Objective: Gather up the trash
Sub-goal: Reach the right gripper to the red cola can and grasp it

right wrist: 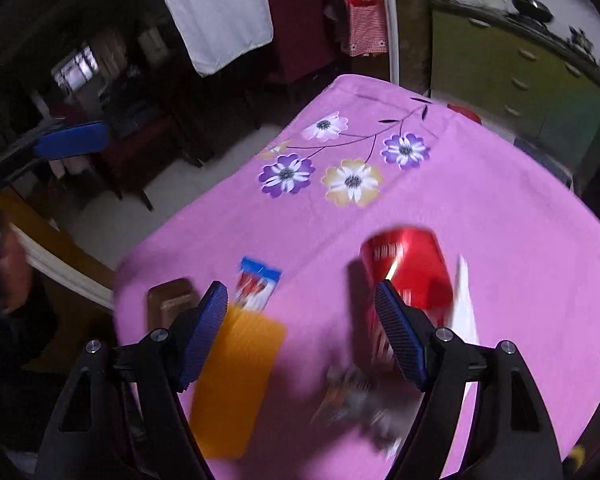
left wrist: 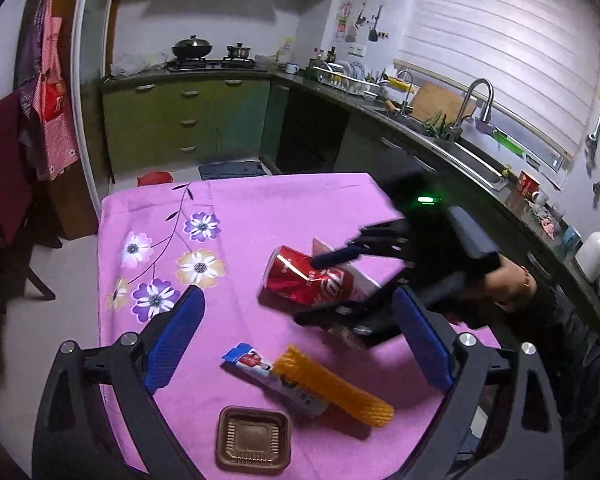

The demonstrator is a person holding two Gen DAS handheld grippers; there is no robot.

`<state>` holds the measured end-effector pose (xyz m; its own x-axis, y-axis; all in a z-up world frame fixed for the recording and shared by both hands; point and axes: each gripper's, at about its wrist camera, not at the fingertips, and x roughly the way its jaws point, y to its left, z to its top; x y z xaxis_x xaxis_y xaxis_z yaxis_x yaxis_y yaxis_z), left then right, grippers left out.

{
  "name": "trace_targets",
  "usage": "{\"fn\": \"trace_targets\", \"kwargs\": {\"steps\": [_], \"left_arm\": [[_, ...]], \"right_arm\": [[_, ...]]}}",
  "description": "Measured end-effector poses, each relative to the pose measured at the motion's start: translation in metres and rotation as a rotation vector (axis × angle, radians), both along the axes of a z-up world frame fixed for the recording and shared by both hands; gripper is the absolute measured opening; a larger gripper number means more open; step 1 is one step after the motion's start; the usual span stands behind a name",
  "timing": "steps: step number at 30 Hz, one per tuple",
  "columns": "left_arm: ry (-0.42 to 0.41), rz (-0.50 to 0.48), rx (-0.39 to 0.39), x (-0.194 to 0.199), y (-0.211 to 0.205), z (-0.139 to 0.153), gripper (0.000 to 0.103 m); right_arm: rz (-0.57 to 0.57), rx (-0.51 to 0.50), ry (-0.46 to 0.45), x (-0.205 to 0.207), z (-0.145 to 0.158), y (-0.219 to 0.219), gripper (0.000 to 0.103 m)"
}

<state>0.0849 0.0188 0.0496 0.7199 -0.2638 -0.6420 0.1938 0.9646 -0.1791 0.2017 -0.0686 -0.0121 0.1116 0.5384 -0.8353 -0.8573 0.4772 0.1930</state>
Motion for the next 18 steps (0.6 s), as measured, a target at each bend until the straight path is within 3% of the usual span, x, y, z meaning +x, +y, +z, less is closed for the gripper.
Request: {"fn": "trace_targets", "kwargs": {"steps": [7, 18], "left_arm": [[0.042, -0.005, 0.0, 0.003, 0.009, -0.017, 0.091], [0.085, -0.007, -0.016, 0.008, 0.011, -0.032, 0.091]], "right_arm": [[-0.061, -0.157, -0.119, 0.03, -0.023, 0.008, 0.076], [0.03, -0.377, -0.01, 0.062, -0.054, 0.02, 0.076]]}}
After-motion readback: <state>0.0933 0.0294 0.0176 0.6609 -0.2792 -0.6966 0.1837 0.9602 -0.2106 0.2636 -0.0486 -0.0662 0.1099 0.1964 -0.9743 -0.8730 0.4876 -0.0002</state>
